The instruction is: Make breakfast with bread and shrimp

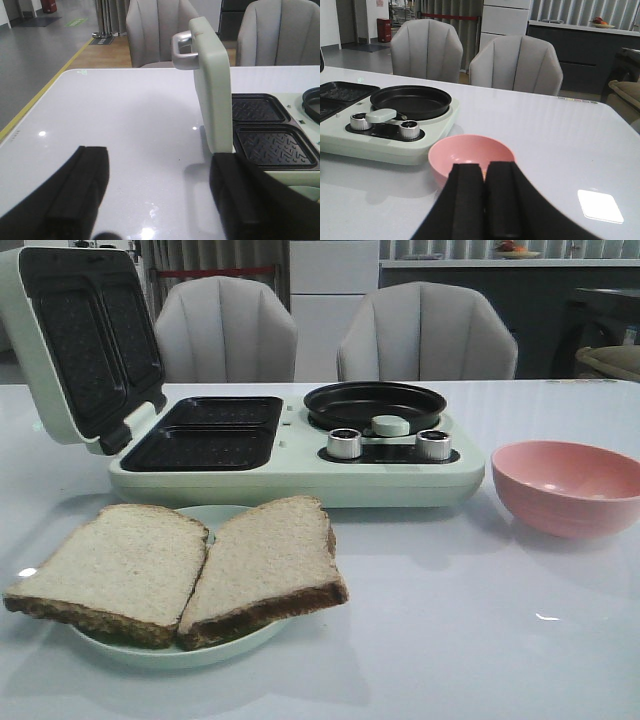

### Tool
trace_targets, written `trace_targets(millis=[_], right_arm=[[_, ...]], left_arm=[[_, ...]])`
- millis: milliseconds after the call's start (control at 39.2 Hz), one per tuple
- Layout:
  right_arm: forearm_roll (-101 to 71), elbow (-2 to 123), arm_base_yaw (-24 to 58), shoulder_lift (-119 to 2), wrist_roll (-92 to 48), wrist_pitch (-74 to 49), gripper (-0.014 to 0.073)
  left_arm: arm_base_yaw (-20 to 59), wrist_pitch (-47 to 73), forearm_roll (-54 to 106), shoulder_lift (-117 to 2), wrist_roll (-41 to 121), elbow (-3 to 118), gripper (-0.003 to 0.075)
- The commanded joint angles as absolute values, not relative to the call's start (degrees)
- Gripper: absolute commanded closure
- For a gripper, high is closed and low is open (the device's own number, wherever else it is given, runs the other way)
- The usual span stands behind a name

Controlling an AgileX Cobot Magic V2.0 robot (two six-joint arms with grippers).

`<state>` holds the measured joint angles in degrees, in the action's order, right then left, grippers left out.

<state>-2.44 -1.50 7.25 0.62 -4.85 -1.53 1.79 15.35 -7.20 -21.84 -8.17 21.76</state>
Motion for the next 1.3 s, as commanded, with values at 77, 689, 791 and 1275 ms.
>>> trace_targets(millis=[77,689,791,1275], right_arm=[[-2.3,-0.6,7.0,1.9,-5.2,3.4,0.0469],[-2.3,-0.6,7.0,1.9,-5.2,3.4,0.0469],[-2.3,-0.6,7.0,1.9,-5.2,3.4,0.0469],[-2.3,-0.6,7.0,1.9,-5.2,3.4,0.0469]], left_arm=[[3.4,13.0,-9.4,-24.4,-8.5,23.7,0.0153],[20.7,25.8,-48.9,-34.2,-14.3,23.7,0.0154],[26.5,26.7,-51.9,-39.0,-15.0,23.7,0.0154],[51.0,37.6,-66.4,-69.5,-20.3,28.7,0.0155]])
